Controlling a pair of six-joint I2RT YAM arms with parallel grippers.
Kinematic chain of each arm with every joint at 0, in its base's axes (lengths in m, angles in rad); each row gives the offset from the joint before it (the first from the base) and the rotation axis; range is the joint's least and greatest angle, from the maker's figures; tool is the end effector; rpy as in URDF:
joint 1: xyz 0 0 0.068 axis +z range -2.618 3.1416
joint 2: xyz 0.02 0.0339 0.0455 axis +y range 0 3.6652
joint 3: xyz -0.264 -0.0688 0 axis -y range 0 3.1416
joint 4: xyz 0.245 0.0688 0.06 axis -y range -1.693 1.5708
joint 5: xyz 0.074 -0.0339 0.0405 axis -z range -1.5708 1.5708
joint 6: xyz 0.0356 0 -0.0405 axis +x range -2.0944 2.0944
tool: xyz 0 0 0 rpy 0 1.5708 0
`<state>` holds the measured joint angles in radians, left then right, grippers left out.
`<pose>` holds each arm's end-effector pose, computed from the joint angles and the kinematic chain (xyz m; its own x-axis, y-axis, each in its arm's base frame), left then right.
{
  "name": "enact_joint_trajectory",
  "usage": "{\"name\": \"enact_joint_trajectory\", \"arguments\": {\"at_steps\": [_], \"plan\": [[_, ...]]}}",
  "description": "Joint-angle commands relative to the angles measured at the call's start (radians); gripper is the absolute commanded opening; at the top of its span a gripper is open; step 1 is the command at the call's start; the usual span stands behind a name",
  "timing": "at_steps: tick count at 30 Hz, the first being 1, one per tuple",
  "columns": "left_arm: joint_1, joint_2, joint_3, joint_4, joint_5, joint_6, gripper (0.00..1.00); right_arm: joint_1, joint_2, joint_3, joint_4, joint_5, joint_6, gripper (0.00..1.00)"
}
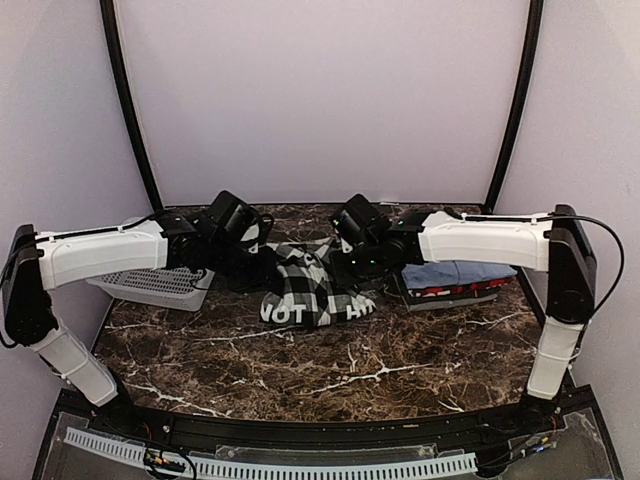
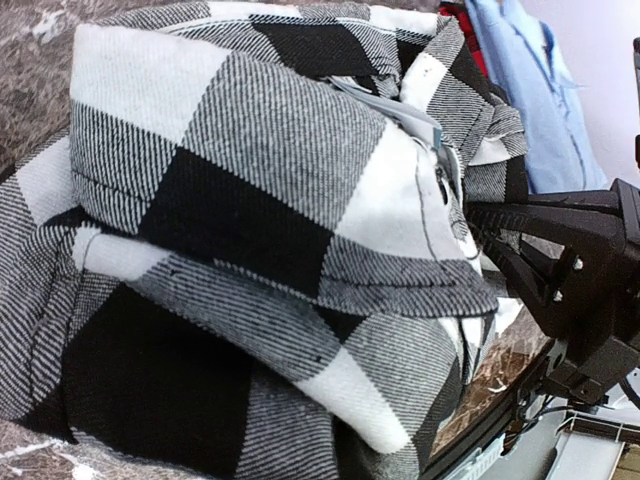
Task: Fold and stack the long sleeve shirts
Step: Pick up the square-folded shirt from the center of the board, then place the square-folded shirt on the square-folded shirt.
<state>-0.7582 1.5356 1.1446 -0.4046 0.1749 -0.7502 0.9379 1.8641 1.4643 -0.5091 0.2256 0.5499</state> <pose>0.2400 -0.2358 0.2615 -0.9013 -0.0711 -0.4272 0.2064 0.7967 -0.5681 0.2502 0.3276 0.2404 -0.7660 -0.1831 -0.6162 -0.3569 0.9184 0.1708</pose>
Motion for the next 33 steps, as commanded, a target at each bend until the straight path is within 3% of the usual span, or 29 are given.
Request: {"name": "enact_joint_trajectory", "arguments": {"at_steps": [1, 7, 18, 33], "plan": [[-0.03, 0.012, 0.112, 0.028, 0.006, -0.028, 0.0, -0.041, -0.105, 0.038, -0.031, 0.05, -0.073, 0.0], [-0.074, 0.124, 0.32, 0.108, 0.019, -0.043, 0.0, -0.138, -0.215, 0.014, -0.071, 0.107, -0.143, 0.0], [-0.158, 0.511, 0.727, 0.262, 0.053, -0.066, 0.0, -0.359, -0.358, -0.073, -0.051, 0.146, -0.275, 0.0], [-0.241, 0.957, 1.232, 0.474, 0.098, -0.176, 0.0, -0.602, -0.439, -0.182, -0.028, 0.153, -0.352, 0.0]]}}
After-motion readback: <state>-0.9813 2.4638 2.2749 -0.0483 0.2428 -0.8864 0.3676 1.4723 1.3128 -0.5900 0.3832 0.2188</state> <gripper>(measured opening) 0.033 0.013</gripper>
